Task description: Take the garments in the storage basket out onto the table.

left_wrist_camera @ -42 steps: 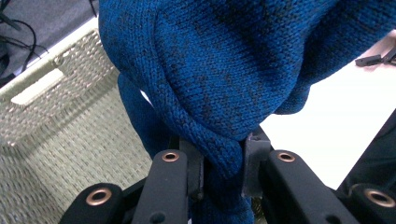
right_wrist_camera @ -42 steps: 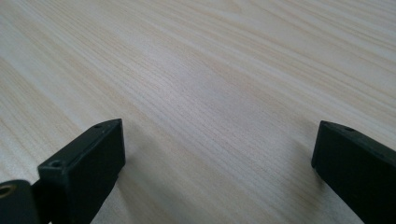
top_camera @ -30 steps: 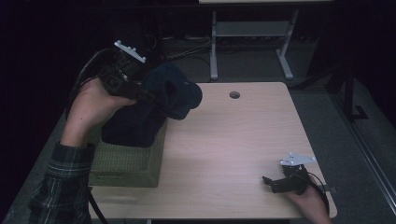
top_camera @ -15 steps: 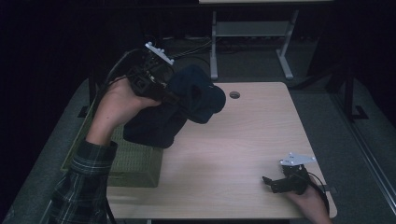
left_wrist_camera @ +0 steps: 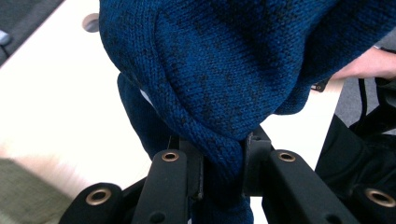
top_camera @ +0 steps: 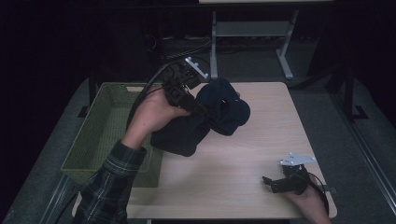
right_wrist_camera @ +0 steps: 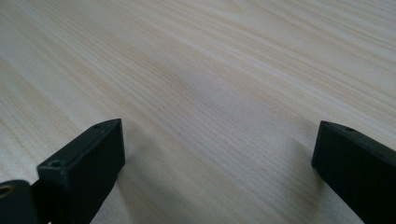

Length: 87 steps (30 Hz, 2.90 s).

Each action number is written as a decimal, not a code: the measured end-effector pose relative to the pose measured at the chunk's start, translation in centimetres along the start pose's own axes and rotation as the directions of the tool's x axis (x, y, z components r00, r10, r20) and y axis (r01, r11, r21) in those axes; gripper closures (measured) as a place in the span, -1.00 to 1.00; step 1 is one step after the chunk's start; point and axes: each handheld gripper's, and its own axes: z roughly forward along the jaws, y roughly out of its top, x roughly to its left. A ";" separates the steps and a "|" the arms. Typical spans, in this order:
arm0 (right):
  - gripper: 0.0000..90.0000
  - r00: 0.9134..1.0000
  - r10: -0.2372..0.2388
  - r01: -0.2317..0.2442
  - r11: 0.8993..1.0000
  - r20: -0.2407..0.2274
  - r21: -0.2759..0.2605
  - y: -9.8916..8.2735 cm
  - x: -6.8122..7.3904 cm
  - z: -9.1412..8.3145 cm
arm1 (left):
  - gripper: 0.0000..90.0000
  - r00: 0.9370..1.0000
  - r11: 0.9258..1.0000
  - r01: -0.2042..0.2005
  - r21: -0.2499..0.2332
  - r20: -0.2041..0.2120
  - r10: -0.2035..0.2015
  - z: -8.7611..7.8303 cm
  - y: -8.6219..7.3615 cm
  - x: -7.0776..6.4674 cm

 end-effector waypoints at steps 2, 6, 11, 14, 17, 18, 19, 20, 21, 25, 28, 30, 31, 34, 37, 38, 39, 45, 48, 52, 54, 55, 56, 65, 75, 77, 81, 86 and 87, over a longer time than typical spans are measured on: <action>-0.95 1.000 -0.001 0.001 1.000 0.000 0.000 0.0 0.0 0.0 | 0.67 1.000 1.000 -0.006 0.003 0.011 0.006 0.9 0.2 -0.3; -0.95 1.000 -0.007 0.007 1.000 0.000 -0.004 0.0 0.0 0.0 | 0.68 0.999 1.000 -0.010 0.010 0.045 0.010 3.1 0.7 -1.0; -0.95 1.000 -0.008 0.008 1.000 0.000 -0.004 0.0 -0.1 0.0 | 0.68 0.996 1.000 -0.021 0.022 0.091 0.019 5.6 1.2 -1.9; -0.95 1.000 -0.008 0.008 1.000 0.000 -0.004 0.0 -0.1 0.0 | 0.68 0.992 0.999 -0.022 0.027 0.122 0.019 7.2 1.4 -2.5; -0.95 1.000 -0.007 0.007 1.000 0.001 -0.004 0.0 0.0 0.0 | 0.68 0.989 0.999 -0.026 0.023 0.148 0.023 8.8 1.4 -2.9; -0.95 1.000 -0.008 0.008 1.000 -0.001 -0.003 0.0 -0.1 0.0 | 0.68 0.988 0.999 -0.026 0.021 0.150 0.023 9.2 1.4 -3.0; -0.95 1.000 -0.008 0.008 1.000 -0.001 -0.004 0.0 -0.1 0.0 | 0.67 0.987 0.999 -0.022 0.025 0.158 0.018 9.7 1.4 -3.1; -0.95 1.000 -0.007 0.007 1.000 -0.001 -0.005 0.0 0.0 0.0 | 0.67 0.987 0.999 -0.025 0.029 0.159 0.020 10.2 1.4 -3.1; -0.95 1.000 -0.007 0.007 1.000 -0.001 -0.005 0.0 0.0 0.0 | 0.67 0.987 0.999 -0.023 0.028 0.161 0.018 10.7 1.3 -3.1; -0.95 1.000 -0.007 0.007 1.000 -0.001 -0.005 0.0 0.0 0.0 | 0.67 0.986 0.999 -0.020 0.028 0.163 0.015 12.1 1.0 -2.9; -0.95 1.000 -0.007 0.007 1.000 -0.002 -0.004 0.0 -0.1 0.0 | 0.66 0.986 1.000 -0.011 0.029 0.166 0.006 13.1 0.8 -2.7; -0.95 1.000 -0.007 0.007 1.000 -0.002 -0.004 0.0 0.0 0.0 | 0.66 0.986 0.999 -0.008 0.033 0.169 0.003 13.8 0.6 -2.6; -0.95 1.000 -0.007 0.007 1.000 -0.002 -0.004 0.0 0.0 0.0 | 0.66 0.985 0.999 -0.008 0.033 0.170 0.002 14.2 0.4 -2.4; -0.95 1.000 -0.008 0.008 1.000 -0.002 -0.004 0.0 -0.1 0.0 | 0.66 0.984 0.999 0.002 0.038 0.177 -0.009 15.6 -0.1 -2.0; -0.95 1.000 -0.002 0.002 1.000 -0.003 -0.002 0.0 0.0 0.0 | 0.66 0.982 0.999 0.020 0.046 0.186 -0.028 16.7 -0.7 -1.4; -0.95 1.000 -0.002 0.002 1.000 -0.003 -0.002 0.0 0.0 0.0 | 0.66 0.981 0.998 0.027 0.050 0.189 -0.036 17.1 -0.9 -1.2; -0.95 1.000 -0.002 0.002 1.000 -0.003 -0.001 0.0 0.0 0.0 | 0.66 0.980 0.998 0.036 0.052 0.192 -0.045 17.6 -1.2 -0.9; -0.95 1.000 -0.004 0.004 1.000 -0.002 -0.002 0.0 0.0 0.0 | 0.66 0.970 0.995 0.090 0.043 0.221 -0.097 19.1 -2.6 0.6; -0.95 1.000 -0.002 0.002 1.000 -0.003 -0.002 0.0 0.0 0.0 | 0.66 0.965 0.993 0.113 0.045 0.232 -0.120 19.6 -3.4 1.2; -0.95 1.000 -0.005 0.005 1.000 -0.003 -0.002 0.0 0.0 0.0 | 0.66 0.956 0.988 0.146 0.041 0.250 -0.152 20.7 -4.7 1.8; -0.95 1.000 -0.005 0.005 1.000 -0.004 -0.003 0.0 0.0 0.0 | 0.66 0.953 0.988 0.150 0.047 0.257 -0.157 21.1 -5.0 1.9; -0.95 1.000 -0.005 0.005 1.000 -0.005 -0.003 0.0 0.0 0.0 | 0.66 0.953 0.988 0.149 0.049 0.258 -0.156 21.4 -5.3 2.0; -0.95 1.000 -0.007 0.007 1.000 -0.004 -0.002 0.0 0.0 0.0 | 0.66 0.950 0.986 0.158 0.048 0.264 -0.165 21.7 -5.5 2.0; -0.95 1.000 -0.008 0.008 1.000 -0.002 -0.002 0.0 0.0 0.0 | 0.49 0.960 0.993 0.120 0.020 0.254 -0.121 21.5 -6.2 1.5; -0.95 1.000 -0.008 0.008 1.000 -0.004 -0.002 0.0 0.0 0.0 | -0.05 0.981 0.991 0.094 -0.091 0.178 -0.076 17.3 -6.1 0.6; -0.95 1.000 -0.007 0.007 1.000 -0.003 -0.002 0.0 0.0 0.0 | -0.05 0.984 0.989 0.094 -0.112 0.162 -0.075 16.2 -6.3 0.3; -0.95 1.000 -0.007 0.007 1.000 -0.005 -0.002 0.0 0.0 0.0 | 0.01 0.989 0.988 0.083 -0.131 0.130 -0.066 14.3 -6.8 -0.5; -0.95 1.000 -0.007 0.007 1.000 -0.004 -0.002 0.0 0.0 0.0 | 0.31 0.991 0.987 0.078 -0.138 0.121 -0.062 12.7 -7.6 -1.2; -0.95 1.000 -0.007 0.007 1.000 -0.004 -0.002 0.0 0.0 0.0 | 0.38 0.990 0.988 0.075 -0.134 0.125 -0.058 12.6 -7.9 -1.4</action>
